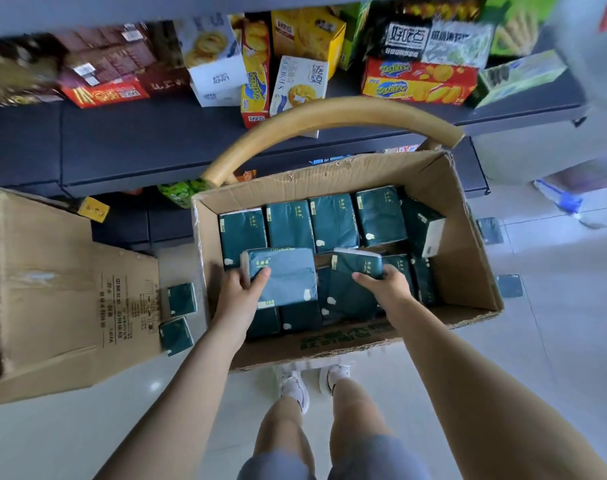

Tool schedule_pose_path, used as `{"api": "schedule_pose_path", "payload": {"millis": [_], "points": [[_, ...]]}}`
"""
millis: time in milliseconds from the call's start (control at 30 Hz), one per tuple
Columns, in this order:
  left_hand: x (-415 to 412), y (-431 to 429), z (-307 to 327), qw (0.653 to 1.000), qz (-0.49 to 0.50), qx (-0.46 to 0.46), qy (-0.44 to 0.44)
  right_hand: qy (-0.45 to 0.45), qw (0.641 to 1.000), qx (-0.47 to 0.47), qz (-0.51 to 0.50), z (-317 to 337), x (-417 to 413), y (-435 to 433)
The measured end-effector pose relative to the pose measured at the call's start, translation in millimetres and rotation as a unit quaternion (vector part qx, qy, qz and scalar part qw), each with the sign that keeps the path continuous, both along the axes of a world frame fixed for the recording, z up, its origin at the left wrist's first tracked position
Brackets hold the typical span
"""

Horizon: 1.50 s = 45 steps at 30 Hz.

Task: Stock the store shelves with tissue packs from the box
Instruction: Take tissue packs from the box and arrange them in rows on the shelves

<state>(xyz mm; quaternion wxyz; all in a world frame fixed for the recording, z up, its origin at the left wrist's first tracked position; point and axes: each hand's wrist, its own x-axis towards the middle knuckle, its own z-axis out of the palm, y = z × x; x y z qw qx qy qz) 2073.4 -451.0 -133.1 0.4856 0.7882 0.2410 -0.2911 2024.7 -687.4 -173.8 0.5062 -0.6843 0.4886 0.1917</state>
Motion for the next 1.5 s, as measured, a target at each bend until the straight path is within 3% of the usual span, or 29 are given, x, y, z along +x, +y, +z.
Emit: {"api": "schedule_pose_path", "payload": {"millis": [100,267,467,633,900,1100,1500], "points": [[5.5,-12.2,43.5,0.997,-0.055,0.018,-0.043,-0.057,0.998,-0.02,0.017,46.6,-3.8,-9.9],[28.4,-34.0,134.0,0.989,-0.078,-0.041,-0.12,-0.133,0.987,-0.058,0.072,147.1,7.6,-28.5],[52.4,-48.8,238.6,0.965,-0.063,-0.085,-0.241,-0.198,0.966,-0.135,0.092,256.6,25.6,-59.0],[51.8,-66.0,315.1,0.936,-0.044,-0.139,-0.32,-0.239,0.956,-0.143,0.096,335.9,30.7,-88.1],[15.7,-111.9,416.6,0.884,-0.01,-0.154,-0.442,-0.319,0.903,-0.205,0.199,465.6,17.2,-145.4],[-12.1,-147.8,473.8,0.856,-0.011,-0.133,-0.499,-0.358,0.857,-0.273,0.249,537.1,2.0,-189.0],[8.0,-194.7,552.0,0.828,-0.019,-0.073,-0.556,-0.442,0.812,-0.274,0.267,608.0,45.5,-235.4]]}}
